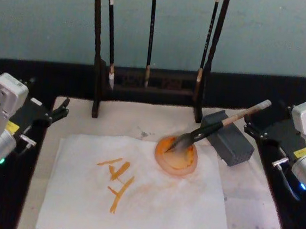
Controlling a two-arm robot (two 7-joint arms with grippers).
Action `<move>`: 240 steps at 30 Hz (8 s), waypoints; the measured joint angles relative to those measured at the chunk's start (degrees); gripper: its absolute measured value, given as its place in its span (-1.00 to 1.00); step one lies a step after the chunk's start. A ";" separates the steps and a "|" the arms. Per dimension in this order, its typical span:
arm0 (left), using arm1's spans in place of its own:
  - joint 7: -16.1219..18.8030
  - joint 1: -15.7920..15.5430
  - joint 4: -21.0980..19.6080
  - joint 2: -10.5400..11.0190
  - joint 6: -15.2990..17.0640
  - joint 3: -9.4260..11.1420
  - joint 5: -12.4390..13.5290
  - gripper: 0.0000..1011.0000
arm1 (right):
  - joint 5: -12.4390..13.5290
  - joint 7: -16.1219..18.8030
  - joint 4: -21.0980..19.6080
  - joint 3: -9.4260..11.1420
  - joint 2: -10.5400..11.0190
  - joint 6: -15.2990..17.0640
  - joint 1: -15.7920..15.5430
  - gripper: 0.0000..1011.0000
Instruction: Pick up the brush from the inkstone, write on the paper, then place the brush back to its original position.
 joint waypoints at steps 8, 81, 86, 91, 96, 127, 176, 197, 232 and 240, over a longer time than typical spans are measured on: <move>0.00 0.00 0.00 0.00 0.00 0.00 0.00 1.00 | 0.00 0.00 0.00 0.00 0.00 0.00 0.00 0.98; 0.00 0.00 0.00 0.00 0.00 0.00 0.00 1.00 | 5.93 5.19 -1.35 3.08 -1.19 0.85 -1.49 0.98; 0.00 0.00 0.00 0.00 0.00 0.00 0.00 1.00 | 12.03 8.69 -2.73 5.73 -2.07 3.31 -2.68 0.98; 0.00 0.00 0.00 0.00 0.00 0.00 0.00 1.00 | 20.98 12.13 -4.37 9.79 -4.00 8.49 -4.24 0.98; 0.00 0.00 0.00 0.00 0.00 0.00 0.00 1.00 | 27.13 12.97 -5.44 12.77 -5.70 13.77 -5.17 0.98; 0.00 0.00 0.00 0.00 0.00 0.00 0.00 1.00 | 51.26 6.36 -0.50 18.09 -14.32 27.54 -2.08 0.98; 0.00 0.00 0.00 0.00 0.00 0.00 0.00 1.00 | 60.21 9.29 9.10 12.69 -15.05 24.59 4.55 0.98; 0.00 0.00 0.00 0.00 0.00 0.00 0.00 1.00 | 61.42 8.68 9.31 11.73 -14.64 22.86 4.42 0.98; 0.00 0.00 0.00 0.00 0.00 0.00 0.00 1.00 | 61.37 8.68 9.25 11.93 -14.76 23.19 4.41 -0.63; 0.00 0.00 0.00 0.00 0.00 0.00 0.00 1.00 | 61.36 8.68 9.25 11.93 -14.75 23.19 4.41 -0.69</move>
